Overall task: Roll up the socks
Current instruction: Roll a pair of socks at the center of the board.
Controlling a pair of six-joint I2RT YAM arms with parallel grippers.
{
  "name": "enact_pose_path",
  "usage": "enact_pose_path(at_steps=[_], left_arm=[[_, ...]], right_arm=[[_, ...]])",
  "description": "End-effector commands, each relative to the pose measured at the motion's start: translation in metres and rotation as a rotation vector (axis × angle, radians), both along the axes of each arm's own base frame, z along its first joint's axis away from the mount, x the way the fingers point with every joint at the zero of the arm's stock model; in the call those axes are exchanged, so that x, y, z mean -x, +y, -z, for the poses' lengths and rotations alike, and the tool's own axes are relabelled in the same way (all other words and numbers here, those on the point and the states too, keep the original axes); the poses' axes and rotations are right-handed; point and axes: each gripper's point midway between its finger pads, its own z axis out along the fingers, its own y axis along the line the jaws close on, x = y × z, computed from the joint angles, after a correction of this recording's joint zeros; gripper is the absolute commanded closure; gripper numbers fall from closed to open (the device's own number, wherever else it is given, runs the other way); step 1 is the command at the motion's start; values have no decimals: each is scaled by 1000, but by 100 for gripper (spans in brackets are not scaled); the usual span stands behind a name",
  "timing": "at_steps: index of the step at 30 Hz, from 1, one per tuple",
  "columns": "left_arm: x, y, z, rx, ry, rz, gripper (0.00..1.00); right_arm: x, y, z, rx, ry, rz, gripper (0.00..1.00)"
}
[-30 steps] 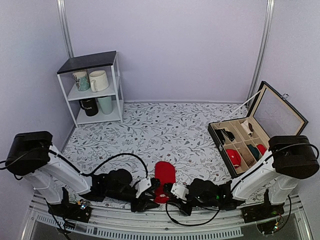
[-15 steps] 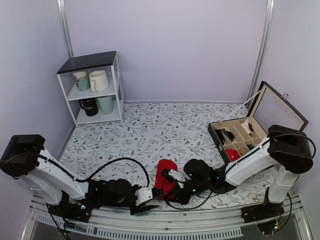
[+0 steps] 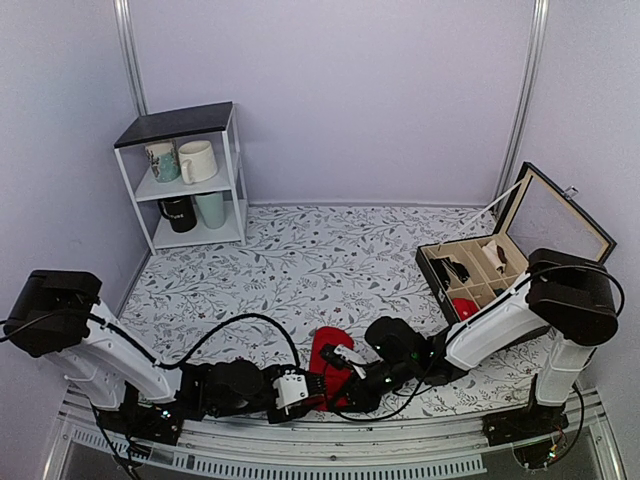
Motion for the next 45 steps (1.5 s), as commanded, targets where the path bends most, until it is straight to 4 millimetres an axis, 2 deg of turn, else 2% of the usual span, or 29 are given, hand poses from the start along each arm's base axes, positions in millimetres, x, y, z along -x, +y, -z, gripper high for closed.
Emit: enact_pose_path(at_steps=[1,9,13,18,24,29,33,35,39,43,45], left_arm=[[11,-4,12,-21,22,39,48],[20,-6,18,-6,77,75,56],[21,-5,29,-36,99,73,68],[21,-2,41,-64,130,53,78],[18,1,48,-90,152,29,100],[19,2,48,-97,226,5,100],[21,11,54,-110,347,-35,100],[22,17,62,-135,400,-62,100],[22,29,81,-179,498,-108,100],[24,35,94,-203,575,-118,100],[26,35,97,-211,596,-113,100]], right_arm=[[27,-64,70,325,148,5,90],[27,-69,76,343,157,11,90],[26,-70,77,345,157,17,90],[27,-70,78,346,164,12,90],[27,-69,76,336,164,8,90],[25,-66,69,308,150,11,86],[16,-57,52,223,78,20,78],[7,-47,32,131,7,33,73],[-10,-35,-11,-41,-156,57,69],[-16,-36,-52,-207,-431,50,62],[-14,-37,-59,-226,-565,29,61]])
